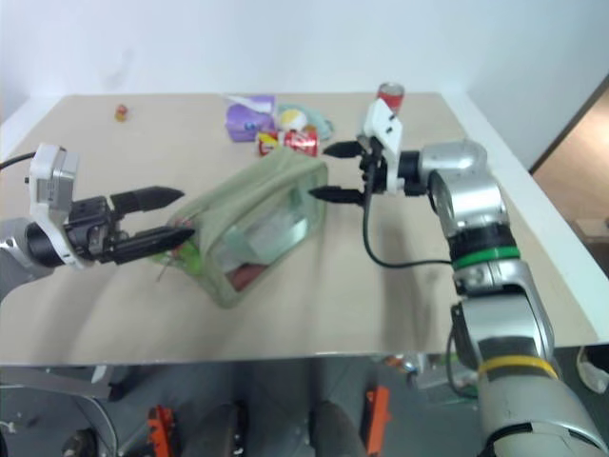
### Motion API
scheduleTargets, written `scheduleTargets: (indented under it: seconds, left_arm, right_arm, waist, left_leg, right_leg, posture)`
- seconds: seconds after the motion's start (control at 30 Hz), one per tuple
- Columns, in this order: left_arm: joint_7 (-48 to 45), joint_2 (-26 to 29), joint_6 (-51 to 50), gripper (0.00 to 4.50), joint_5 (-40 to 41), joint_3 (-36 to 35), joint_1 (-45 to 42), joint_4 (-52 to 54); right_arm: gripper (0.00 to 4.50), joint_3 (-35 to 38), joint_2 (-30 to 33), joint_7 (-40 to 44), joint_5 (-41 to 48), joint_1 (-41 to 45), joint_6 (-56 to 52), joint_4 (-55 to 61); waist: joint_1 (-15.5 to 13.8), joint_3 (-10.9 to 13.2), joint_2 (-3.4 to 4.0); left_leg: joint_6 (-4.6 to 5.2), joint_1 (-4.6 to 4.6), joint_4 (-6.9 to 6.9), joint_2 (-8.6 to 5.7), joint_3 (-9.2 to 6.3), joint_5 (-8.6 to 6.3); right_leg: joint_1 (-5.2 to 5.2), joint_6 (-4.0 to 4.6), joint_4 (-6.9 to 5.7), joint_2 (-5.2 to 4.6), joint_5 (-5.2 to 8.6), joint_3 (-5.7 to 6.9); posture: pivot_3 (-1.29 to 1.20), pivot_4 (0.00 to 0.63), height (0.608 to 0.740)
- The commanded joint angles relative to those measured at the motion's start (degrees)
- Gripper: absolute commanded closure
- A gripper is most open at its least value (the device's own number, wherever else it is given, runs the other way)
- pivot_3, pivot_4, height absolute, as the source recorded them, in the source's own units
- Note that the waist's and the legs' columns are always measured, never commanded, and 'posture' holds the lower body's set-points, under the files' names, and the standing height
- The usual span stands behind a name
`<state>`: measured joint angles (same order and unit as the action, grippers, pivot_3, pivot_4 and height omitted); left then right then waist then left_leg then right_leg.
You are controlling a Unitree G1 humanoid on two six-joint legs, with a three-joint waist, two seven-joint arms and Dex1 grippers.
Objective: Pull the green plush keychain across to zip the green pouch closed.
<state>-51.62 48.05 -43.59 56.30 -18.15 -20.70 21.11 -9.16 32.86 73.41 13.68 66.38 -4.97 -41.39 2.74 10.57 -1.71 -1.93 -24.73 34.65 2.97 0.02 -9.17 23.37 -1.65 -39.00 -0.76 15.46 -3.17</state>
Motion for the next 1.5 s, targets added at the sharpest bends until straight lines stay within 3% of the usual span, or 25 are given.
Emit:
scheduleTargets:
  seconds: [0.03, 0.23, 0.37, 0.63, 0.7, 0.87, 1.03, 1.23, 1.37, 1.5]
  left_arm:
    - [1.87, -0.26, 1.03, 0.03, 0.53, -2.37, 0.39, 2.61]
    - [3.56, -0.46, 1.07, 0.03, 0.89, -2.9, 1.56, 3.91]
    - [4.43, -0.51, 1.38, 0.0, 0.66, -3.07, 1.83, 4.08]
    - [4.77, -1.07, 2.28, 0.0, -0.4, -1.79, 1.6, 3.34]
    - [4.66, -1.13, 2.43, 0.0, -0.74, -1.4, 0.97, 2.73]
    - [3.99, -1.59, 2.9, 0.0, -2.05, 0.22, -0.73, 1.16]
    - [3.27, -1.77, 3.15, 0.0, -2.59, 0.44, -0.68, 0.84]
    - [2.13, -1.7, 3.76, 0.0, -3.5, 1.31, -1.23, -0.84]
    - [1.04, -1.99, 4.16, 0.0, -4.67, 2.52, -2.85, -2.58]
    - [-0.29, -2.14, 4.77, 0.0, -6.01, 3.63, -4.42, -4.46]
  right_arm:
    - [0.0, 1.11, -1.95, 2.03, -2.16, 4.19, 6.18, -7.51]
    - [0.0, 2.19, -5.01, 4.52, -3.6, 6.76, 9.8, -14.99]
    - [1.09, 3.06, -6.03, 6.04, -3.46, 7.63, 9.93, -16.6]
    - [4.06, 4.69, -6.13, 6.6, -3.92, 8.41, 10.15, -17.1]
    - [4.47, 5.02, -5.9, 6.68, -3.95, 8.23, 10.01, -16.7]
    - [4.47, 6.51, -3.51, 6.51, -2.8, 5.51, 8.38, -11.17]
    - [4.47, 9.41, 0.66, 5.02, 1.72, -3.13, -1.9, 8.58]
    - [4.47, 14.34, 5.97, -2.34, 6.91, -18.41, -14.59, 33.81]
    - [4.47, 16.19, 7.56, -7.2, 9.3, -27.32, -20.66, 45.54]
    - [4.47, 16.97, 7.69, -10.93, 10.43, -31.28, -22.38, 50.24]
  waist:
    - [0.01, 0.0, 0.0]
    - [-0.01, 0.0, 0.0]
    - [-0.01, 0.0, 0.0]
    - [0.01, 0.0, 0.0]
    - [0.01, 0.0, 0.0]
    - [-0.02, 0.0, 0.0]
    - [-0.24, 0.0, 0.0]
    - [-0.34, 0.0, 0.0]
    - [-0.16, 0.0, 0.0]
    - [-0.06, 0.0, 0.0]
  left_leg:
    - [-0.01, 0.01, 0.0, 0.01, 0.0, -0.01]
    - [-0.02, 0.0, 0.0, -0.01, -0.01, -0.01]
    - [-0.02, 0.02, 0.0, 0.0, -0.01, -0.01]
    - [-0.03, 0.04, 0.0, 0.01, -0.01, -0.01]
    - [-0.03, 0.04, 0.0, 0.0, -0.01, -0.01]
    - [-0.04, 0.04, 0.0, 0.0, -0.02, 0.0]
    - [-0.07, -0.01, 0.01, -0.02, -0.04, -0.02]
    - [-0.13, -0.02, 0.01, -0.02, -0.07, -0.05]
    - [-0.13, 0.03, 0.04, -0.02, -0.04, -0.05]
    - [-0.16, 0.08, 0.11, 0.01, -0.01, -0.01]
  right_leg:
    - [-0.01, 0.0, 0.0, 0.01, 0.0, 0.0]
    - [-0.02, 0.01, 0.0, -0.02, 0.0, -0.01]
    - [-0.02, 0.02, -0.03, 0.0, -0.02, 0.0]
    - [-0.02, 0.03, -0.04, 0.01, -0.02, 0.0]
    - [-0.02, 0.04, -0.04, 0.01, -0.02, -0.01]
    - [-0.03, 0.04, -0.06, 0.01, -0.03, 0.01]
    - [-0.02, 0.0, -0.05, -0.03, 0.0, 0.04]
    - [-0.02, -0.02, -0.05, -0.03, 0.01, 0.06]
    - [-0.04, -0.01, -0.06, 0.0, 0.0, -0.01]
    - [-0.05, -0.27, -0.07, 0.06, 0.05, -0.07]
  posture:
    - [0.0, 0.15, 0.74]
    - [0.0, 0.15, 0.74]
    - [0.0, 0.15, 0.74]
    - [0.0, 0.15, 0.74]
    - [0.0, 0.15, 0.74]
    - [0.0, 0.15, 0.74]
    - [0.0, 0.15, 0.74]
    - [0.0, 0.15, 0.74]
    - [0.0, 0.15, 0.74]
    - [0.0, 0.15, 0.74]
